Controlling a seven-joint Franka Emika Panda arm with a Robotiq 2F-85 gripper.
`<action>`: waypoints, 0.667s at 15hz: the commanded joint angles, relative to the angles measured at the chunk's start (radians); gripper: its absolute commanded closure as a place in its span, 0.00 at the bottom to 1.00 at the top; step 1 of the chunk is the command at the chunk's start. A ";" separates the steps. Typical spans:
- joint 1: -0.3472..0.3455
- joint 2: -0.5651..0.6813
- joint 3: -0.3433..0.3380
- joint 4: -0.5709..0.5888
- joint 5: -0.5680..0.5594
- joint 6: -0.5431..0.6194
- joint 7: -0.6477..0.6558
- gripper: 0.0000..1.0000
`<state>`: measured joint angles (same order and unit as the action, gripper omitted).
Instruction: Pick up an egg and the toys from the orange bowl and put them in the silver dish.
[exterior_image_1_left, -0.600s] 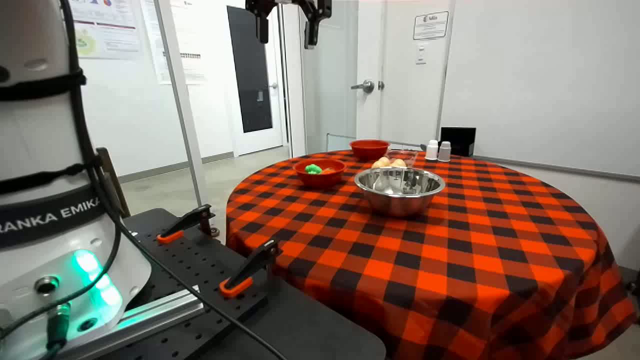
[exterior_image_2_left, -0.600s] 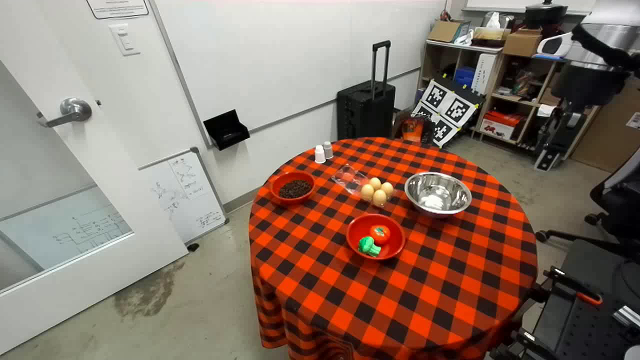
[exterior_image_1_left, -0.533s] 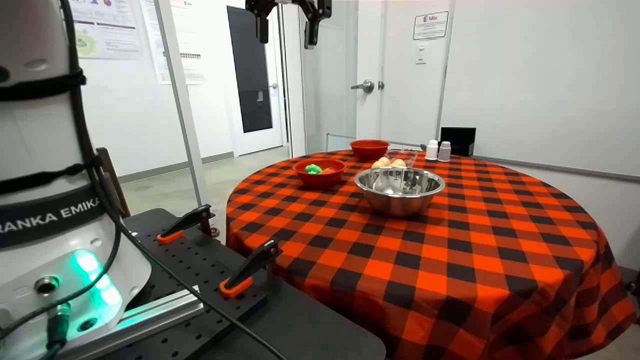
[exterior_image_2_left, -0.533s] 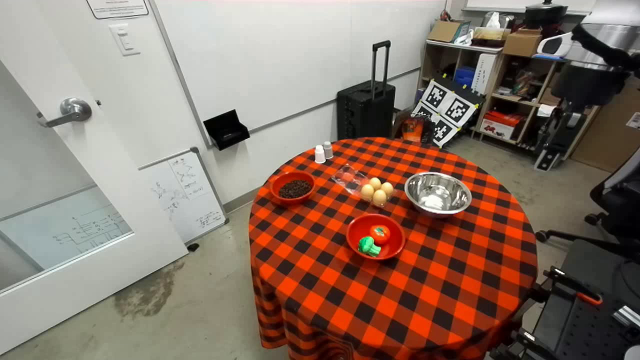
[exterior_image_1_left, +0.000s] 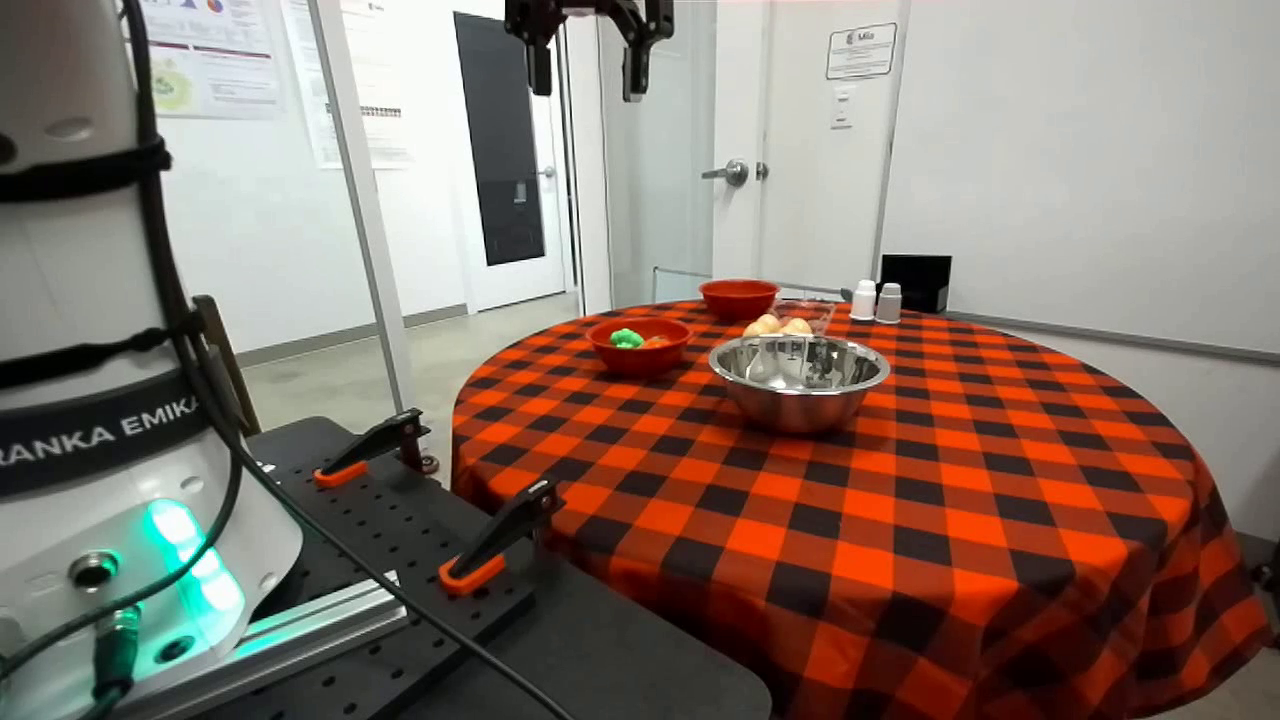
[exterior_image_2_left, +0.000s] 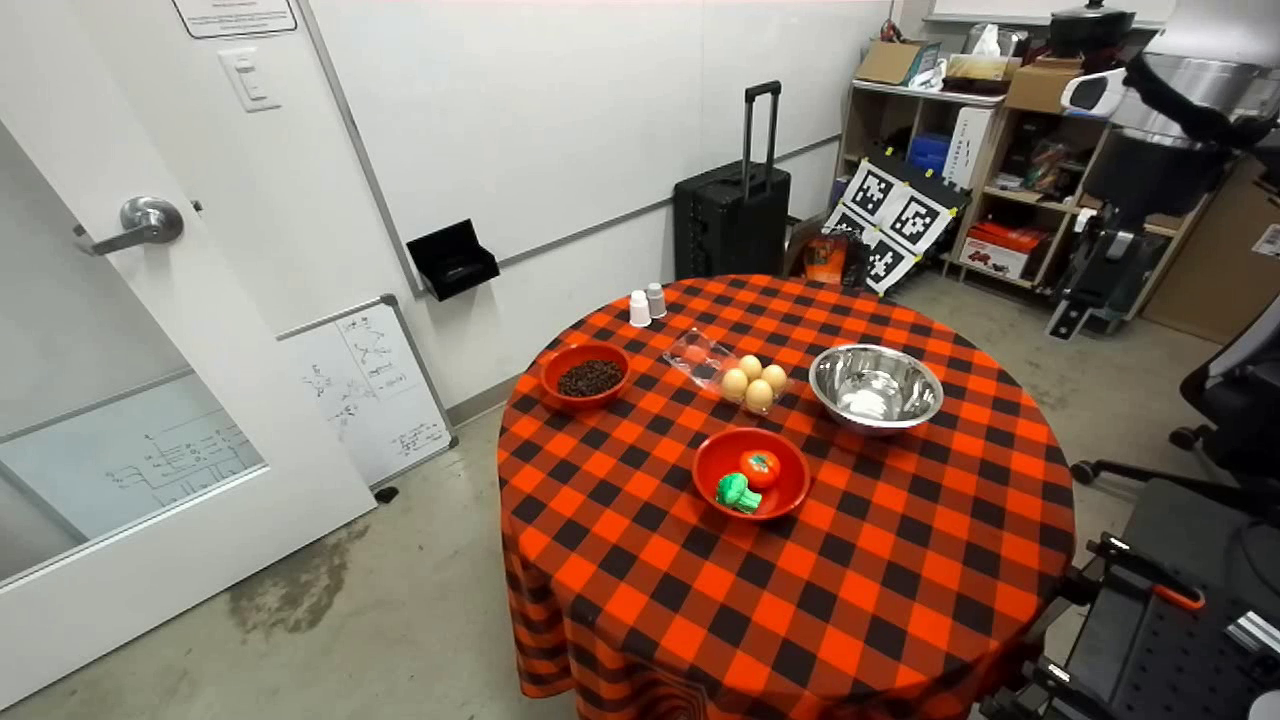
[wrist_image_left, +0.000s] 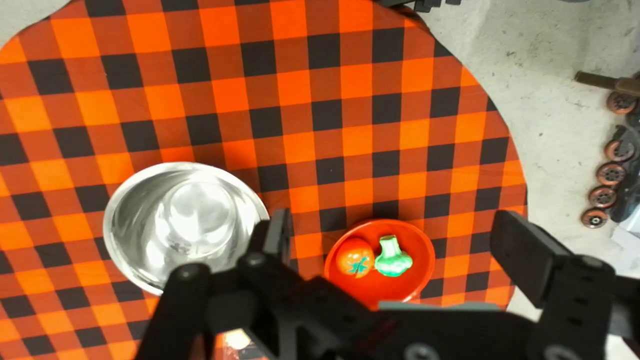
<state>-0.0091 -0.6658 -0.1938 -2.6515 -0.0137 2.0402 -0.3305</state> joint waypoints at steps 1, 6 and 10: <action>-0.015 0.095 0.073 -0.002 -0.056 0.152 0.069 0.00; -0.008 0.277 0.161 0.055 -0.117 0.368 0.163 0.00; -0.022 0.463 0.211 0.186 -0.178 0.419 0.251 0.00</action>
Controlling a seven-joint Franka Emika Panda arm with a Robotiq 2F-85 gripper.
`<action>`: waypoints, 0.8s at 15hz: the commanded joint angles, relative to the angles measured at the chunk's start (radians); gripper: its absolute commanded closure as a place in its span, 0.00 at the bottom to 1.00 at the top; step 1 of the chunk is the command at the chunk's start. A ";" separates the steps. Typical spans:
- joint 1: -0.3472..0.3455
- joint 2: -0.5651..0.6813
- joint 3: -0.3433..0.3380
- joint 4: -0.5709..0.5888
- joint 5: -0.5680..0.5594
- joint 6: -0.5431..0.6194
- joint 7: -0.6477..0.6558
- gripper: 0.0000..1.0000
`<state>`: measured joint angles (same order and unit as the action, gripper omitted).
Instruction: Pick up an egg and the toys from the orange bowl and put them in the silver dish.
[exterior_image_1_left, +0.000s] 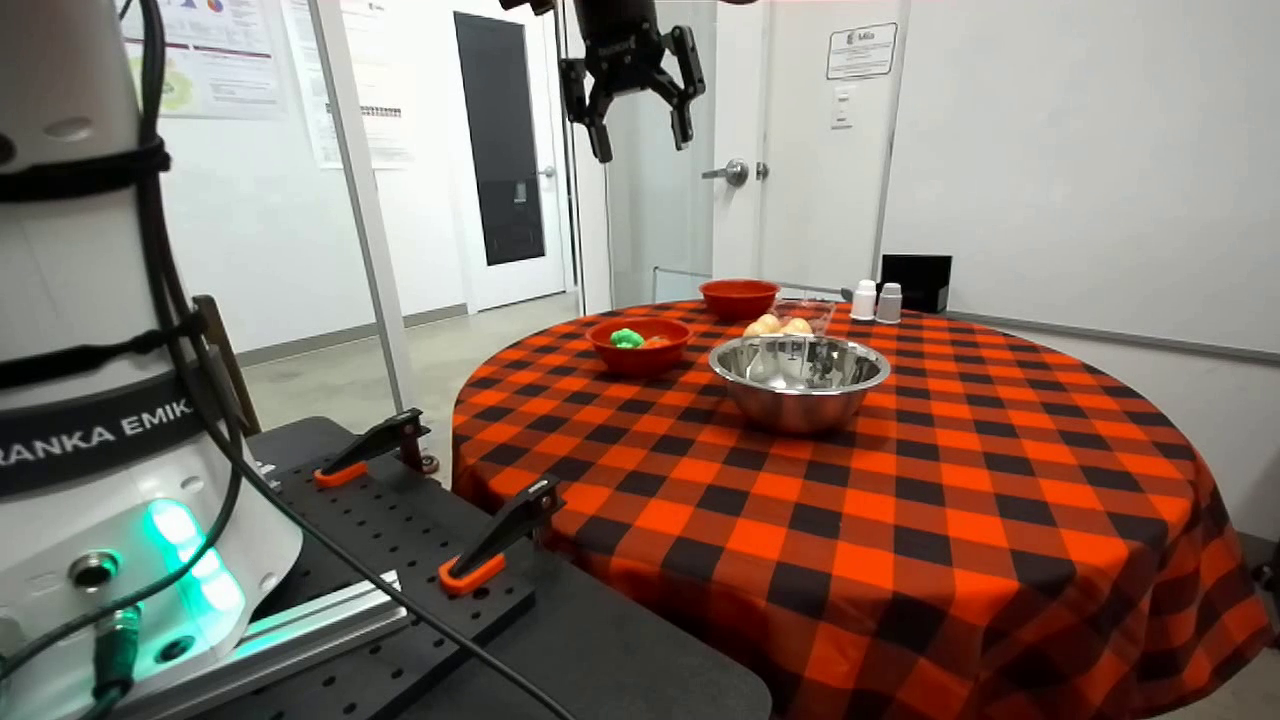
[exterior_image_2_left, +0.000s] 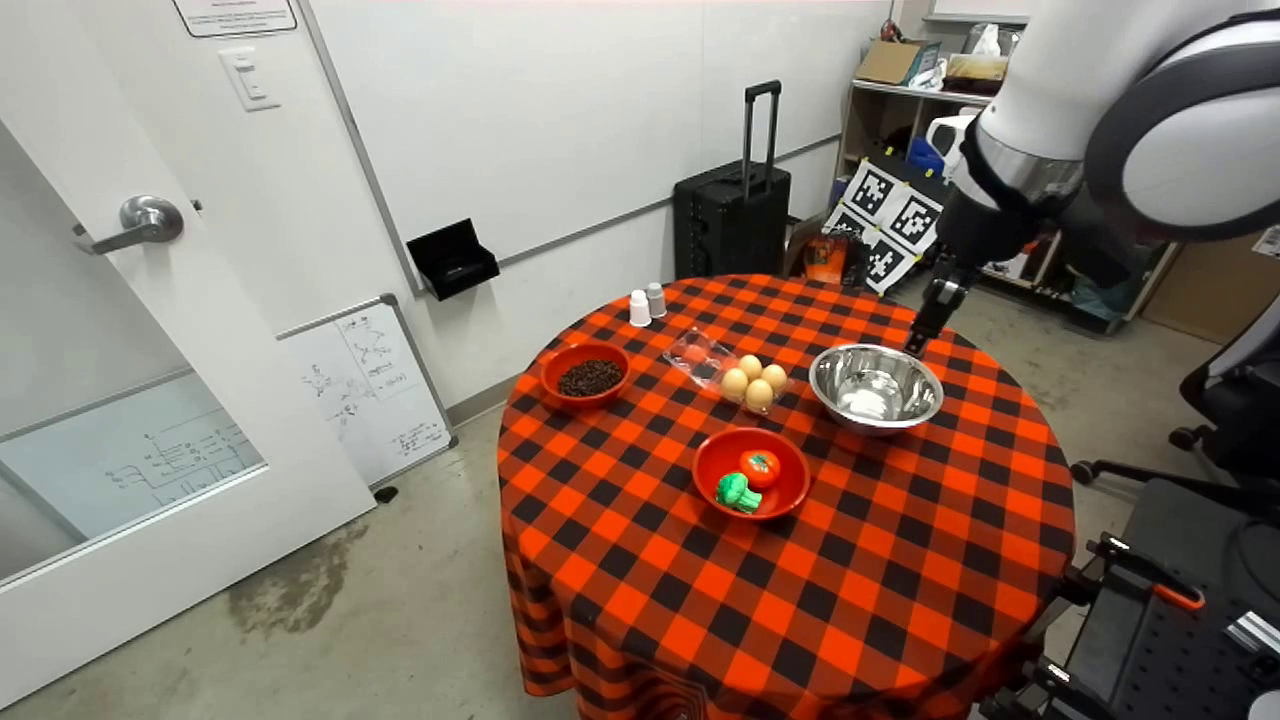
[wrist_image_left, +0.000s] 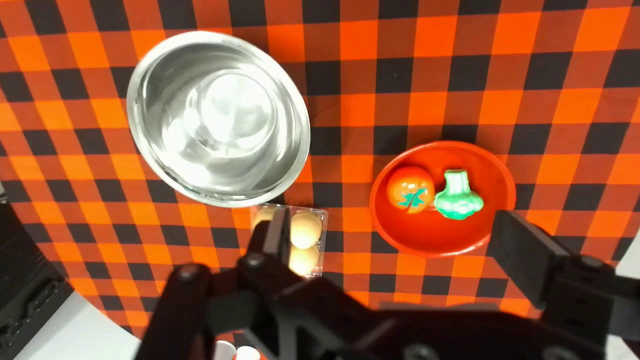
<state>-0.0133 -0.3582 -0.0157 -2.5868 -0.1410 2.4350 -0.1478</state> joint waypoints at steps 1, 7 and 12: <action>-0.021 0.207 0.040 0.165 -0.069 0.018 0.091 0.00; 0.001 0.476 0.027 0.428 -0.072 -0.051 0.118 0.00; 0.010 0.639 0.015 0.605 -0.069 -0.080 0.109 0.00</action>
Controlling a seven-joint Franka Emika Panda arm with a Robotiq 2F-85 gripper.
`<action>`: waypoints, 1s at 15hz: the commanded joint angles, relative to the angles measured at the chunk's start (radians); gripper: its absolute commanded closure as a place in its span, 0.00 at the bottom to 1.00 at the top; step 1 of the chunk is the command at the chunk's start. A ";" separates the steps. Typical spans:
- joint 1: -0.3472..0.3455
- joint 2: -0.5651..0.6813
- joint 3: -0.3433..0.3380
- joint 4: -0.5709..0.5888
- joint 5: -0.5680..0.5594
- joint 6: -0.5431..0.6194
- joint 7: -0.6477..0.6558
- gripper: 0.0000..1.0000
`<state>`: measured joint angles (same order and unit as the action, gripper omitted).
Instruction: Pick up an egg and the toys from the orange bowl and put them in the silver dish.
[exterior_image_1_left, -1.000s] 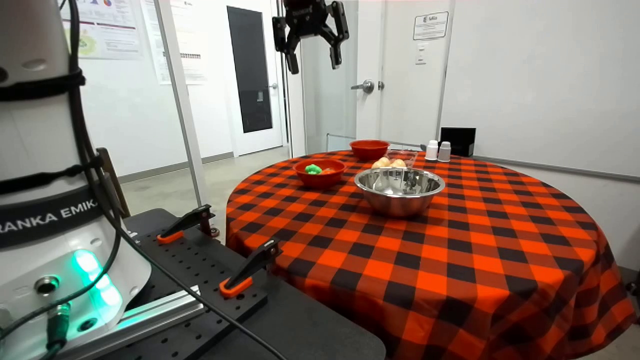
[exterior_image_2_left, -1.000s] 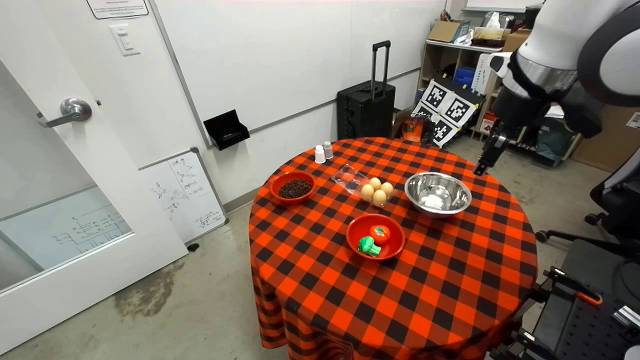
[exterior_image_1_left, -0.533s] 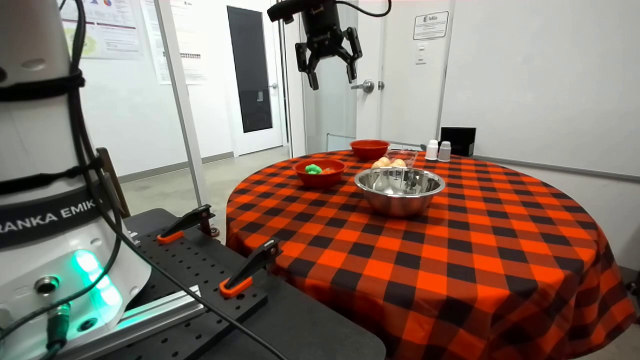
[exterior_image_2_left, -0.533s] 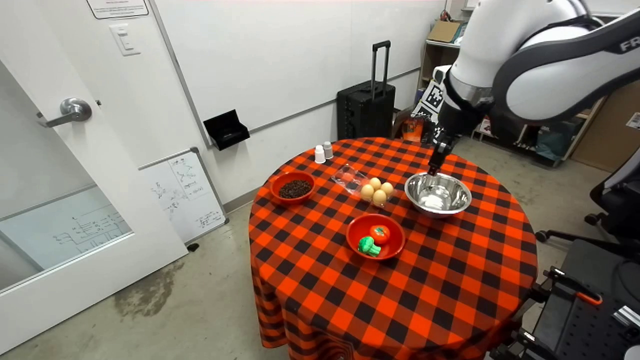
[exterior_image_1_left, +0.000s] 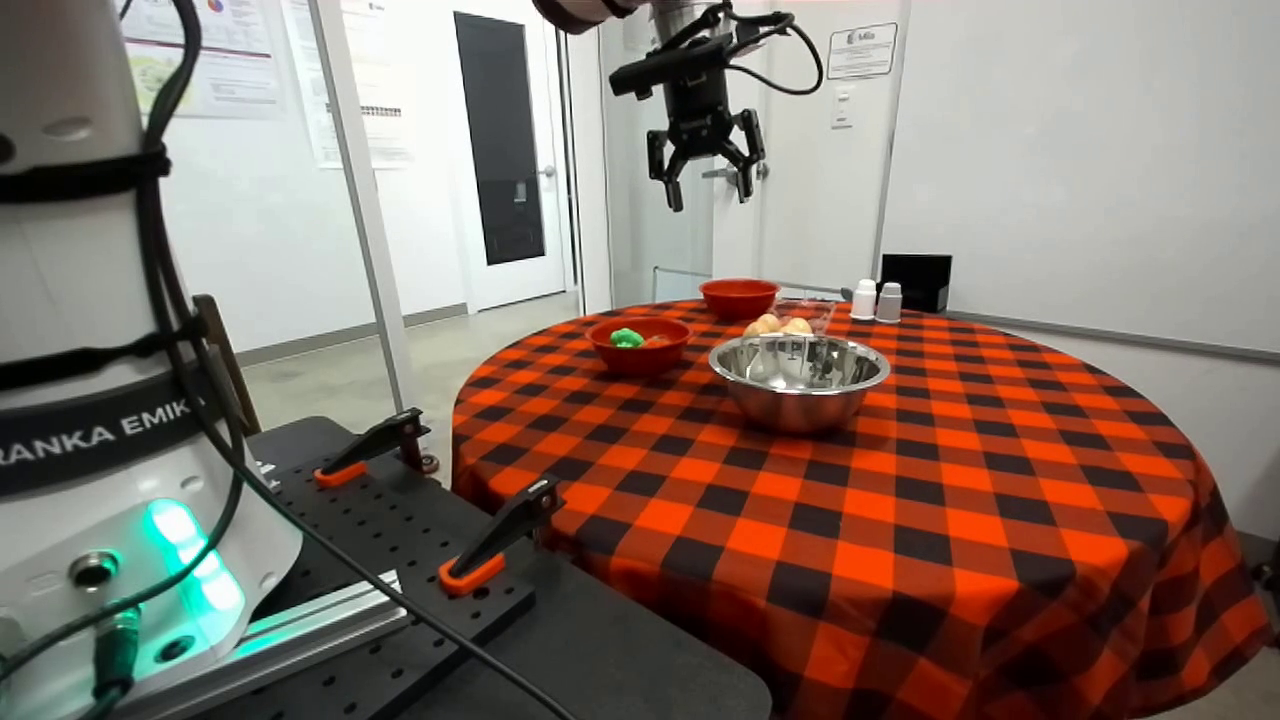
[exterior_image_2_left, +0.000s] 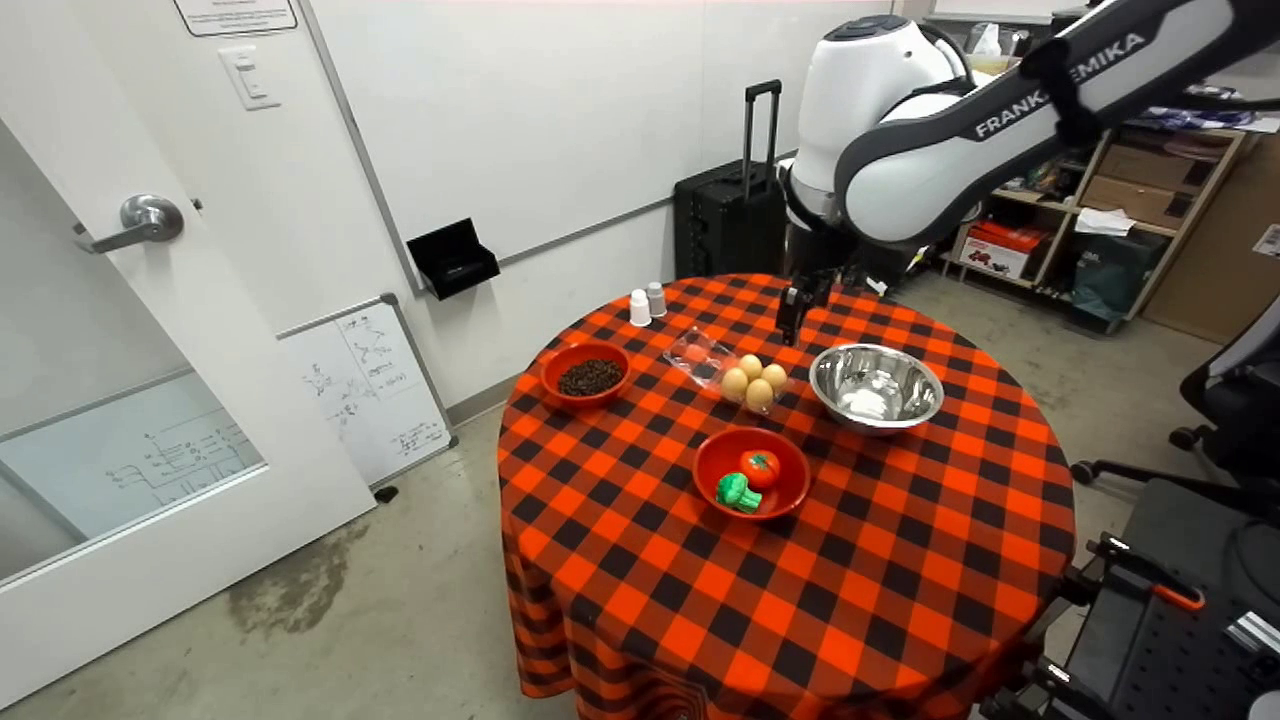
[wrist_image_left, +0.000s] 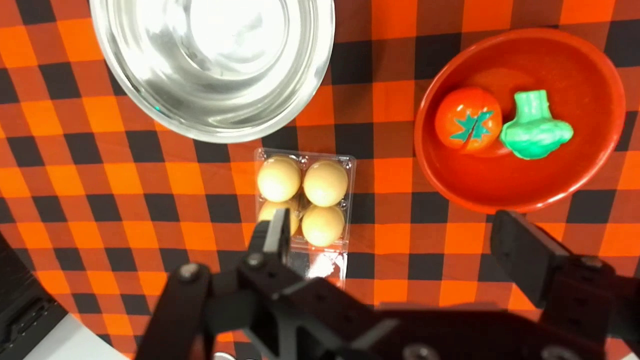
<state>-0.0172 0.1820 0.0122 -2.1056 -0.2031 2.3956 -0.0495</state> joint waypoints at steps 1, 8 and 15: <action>0.014 0.124 -0.014 0.146 -0.005 -0.036 0.005 0.00; 0.016 0.266 -0.036 0.258 -0.022 0.007 0.002 0.00; 0.028 0.390 -0.088 0.358 -0.017 -0.011 0.079 0.00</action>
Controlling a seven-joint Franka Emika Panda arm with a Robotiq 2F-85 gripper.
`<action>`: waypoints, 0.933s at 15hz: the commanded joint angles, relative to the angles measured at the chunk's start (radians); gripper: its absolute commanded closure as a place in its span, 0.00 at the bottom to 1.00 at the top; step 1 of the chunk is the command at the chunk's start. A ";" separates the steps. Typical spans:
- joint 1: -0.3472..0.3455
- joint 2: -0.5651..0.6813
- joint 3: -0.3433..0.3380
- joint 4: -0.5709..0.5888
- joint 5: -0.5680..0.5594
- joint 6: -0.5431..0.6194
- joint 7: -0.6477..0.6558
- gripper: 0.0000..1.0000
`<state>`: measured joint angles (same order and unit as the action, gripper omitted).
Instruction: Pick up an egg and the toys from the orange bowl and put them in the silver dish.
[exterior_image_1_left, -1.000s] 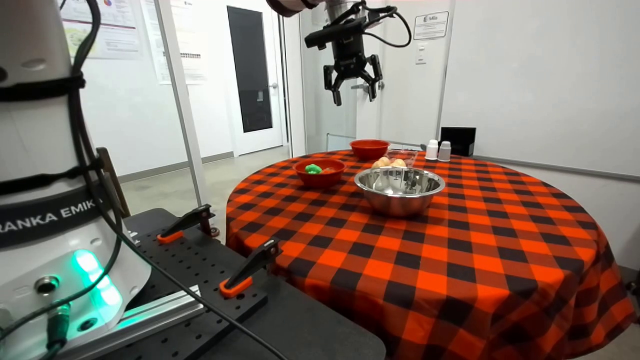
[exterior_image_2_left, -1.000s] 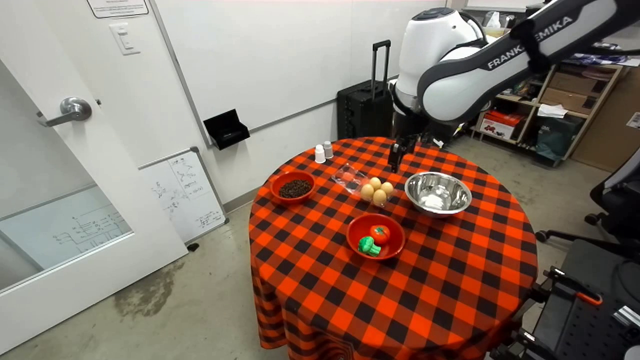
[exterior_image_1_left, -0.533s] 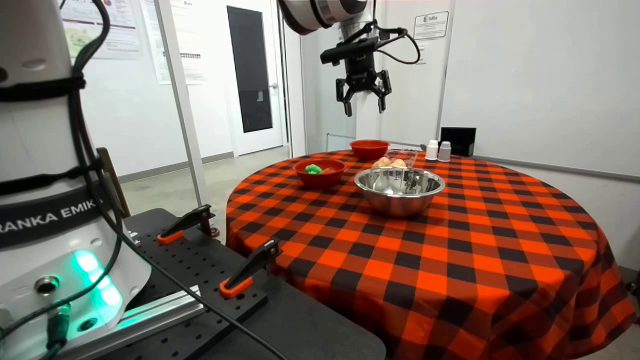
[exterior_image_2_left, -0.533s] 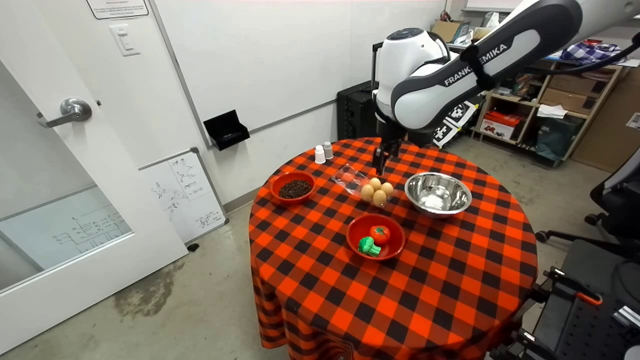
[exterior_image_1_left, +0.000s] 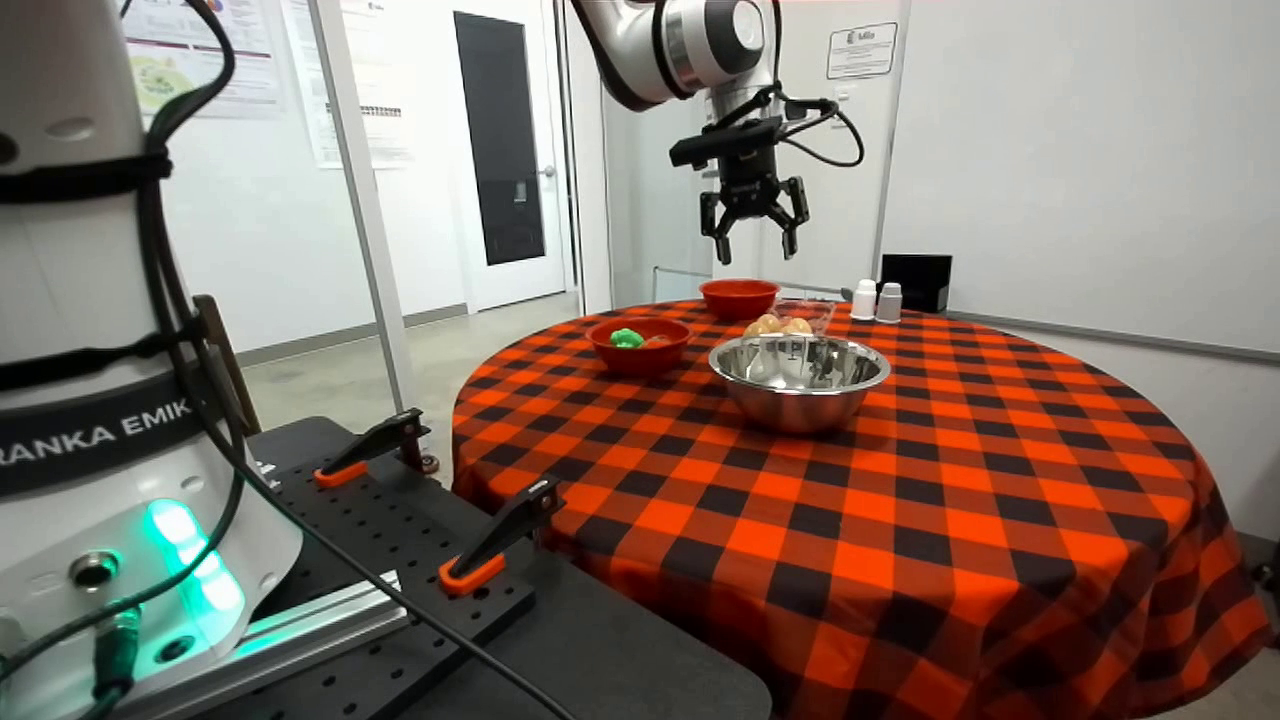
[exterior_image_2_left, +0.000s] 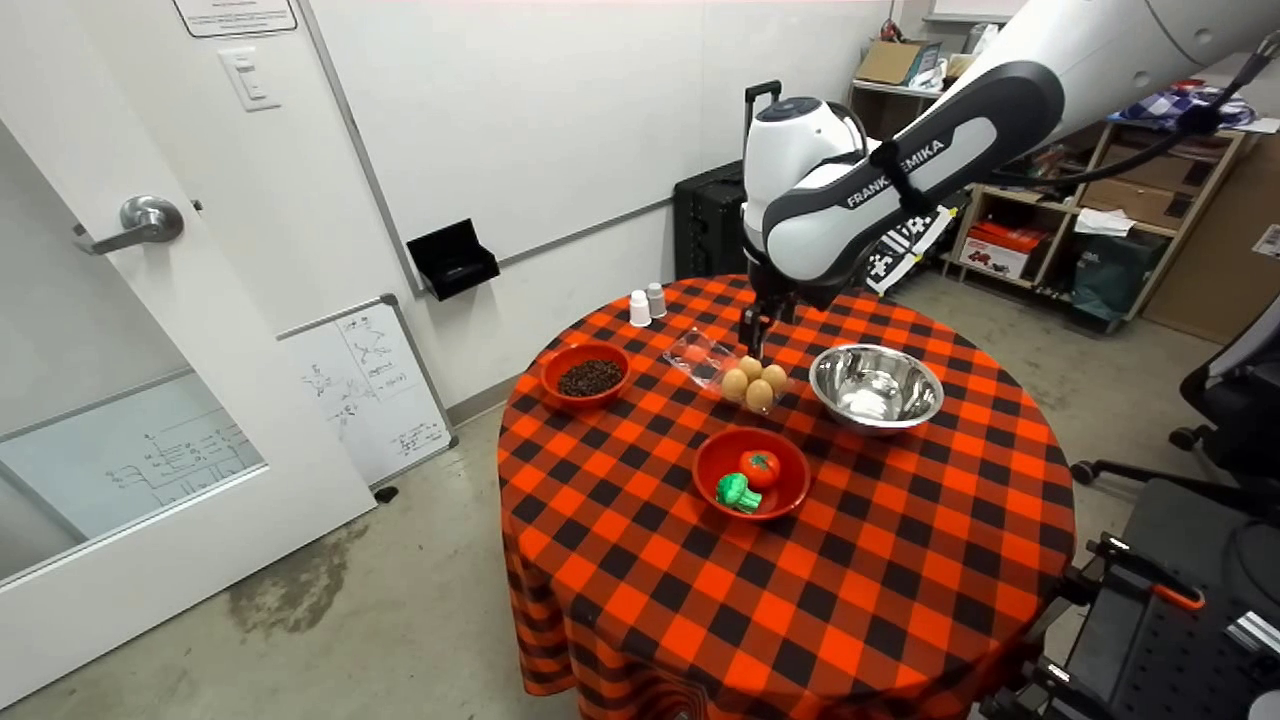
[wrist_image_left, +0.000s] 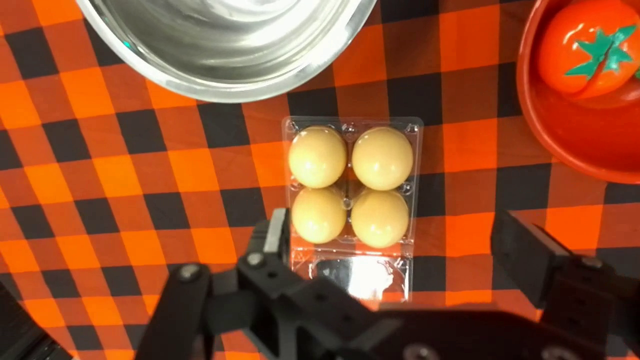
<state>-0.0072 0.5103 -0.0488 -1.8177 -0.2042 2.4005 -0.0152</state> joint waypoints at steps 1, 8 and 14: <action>0.017 0.074 -0.029 0.081 -0.012 -0.019 0.045 0.00; 0.007 0.166 -0.052 0.146 -0.005 -0.035 0.056 0.00; -0.019 0.219 -0.064 0.199 0.016 -0.061 0.049 0.00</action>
<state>-0.0194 0.6917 -0.1071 -1.6800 -0.2017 2.3742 0.0232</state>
